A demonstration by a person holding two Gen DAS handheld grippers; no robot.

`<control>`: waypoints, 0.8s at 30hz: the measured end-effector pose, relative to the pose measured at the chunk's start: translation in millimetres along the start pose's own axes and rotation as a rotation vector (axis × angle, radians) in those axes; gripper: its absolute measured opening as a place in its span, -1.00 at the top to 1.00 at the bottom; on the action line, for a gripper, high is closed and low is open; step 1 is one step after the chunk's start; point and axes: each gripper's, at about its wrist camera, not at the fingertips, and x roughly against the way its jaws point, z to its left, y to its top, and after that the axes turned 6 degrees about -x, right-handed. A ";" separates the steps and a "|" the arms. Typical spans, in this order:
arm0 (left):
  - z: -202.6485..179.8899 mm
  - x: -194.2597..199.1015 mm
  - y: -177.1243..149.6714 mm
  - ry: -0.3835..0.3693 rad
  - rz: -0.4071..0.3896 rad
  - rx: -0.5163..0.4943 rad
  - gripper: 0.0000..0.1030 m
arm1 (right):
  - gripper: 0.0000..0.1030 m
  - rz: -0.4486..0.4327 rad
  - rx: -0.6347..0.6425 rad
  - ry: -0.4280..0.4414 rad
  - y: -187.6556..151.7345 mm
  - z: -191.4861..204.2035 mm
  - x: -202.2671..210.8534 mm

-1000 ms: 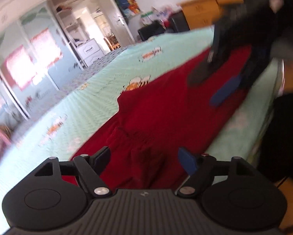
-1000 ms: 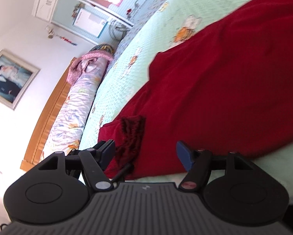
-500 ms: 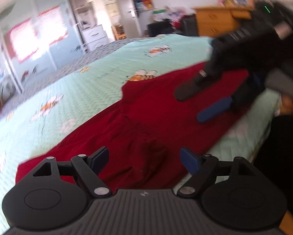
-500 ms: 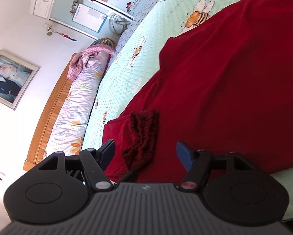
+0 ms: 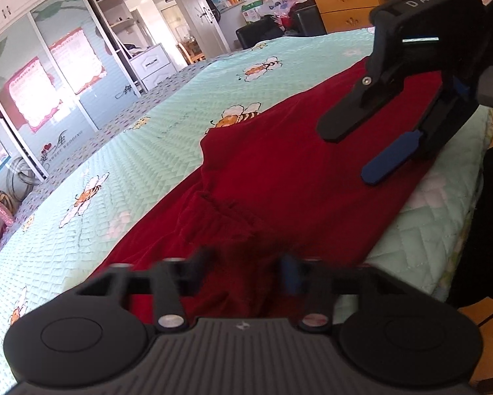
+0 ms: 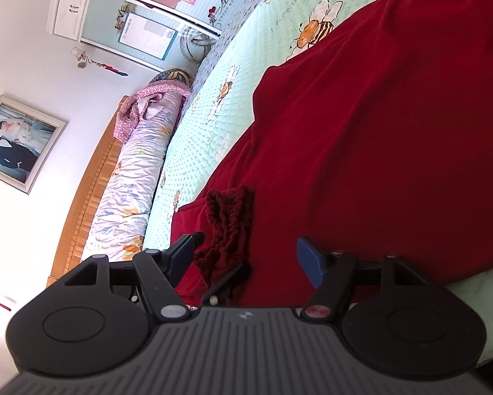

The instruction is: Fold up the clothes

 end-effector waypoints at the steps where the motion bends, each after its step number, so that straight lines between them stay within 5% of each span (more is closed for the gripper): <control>1: 1.2 0.7 -0.5 -0.004 0.003 0.006 0.53 | -0.37 -0.001 -0.004 0.002 -0.3 -0.5 1.4; 8: 19.5 23.6 14.1 0.002 -0.071 0.152 0.61 | -0.37 -0.018 -0.021 0.027 -1.2 -5.7 12.1; 11: 12.3 33.1 32.8 -0.026 -0.117 0.104 0.61 | -0.38 -0.030 -0.032 0.035 0.0 -10.4 17.3; 15: -20.8 0.8 34.8 -0.097 0.024 -0.043 0.47 | -0.38 -0.040 -0.047 0.040 1.3 -16.5 20.0; 18: -30.5 -4.2 24.7 -0.087 0.015 -0.030 0.41 | -0.38 -0.042 -0.041 0.041 1.3 -15.0 21.8; 21: -17.2 9.0 25.3 -0.091 -0.046 0.079 -0.31 | -0.39 -0.045 -0.023 0.035 2.1 -12.4 23.9; 24: -0.4 28.8 21.0 -0.078 -0.116 0.188 -0.45 | -0.40 -0.045 -0.028 0.031 3.5 -11.6 21.4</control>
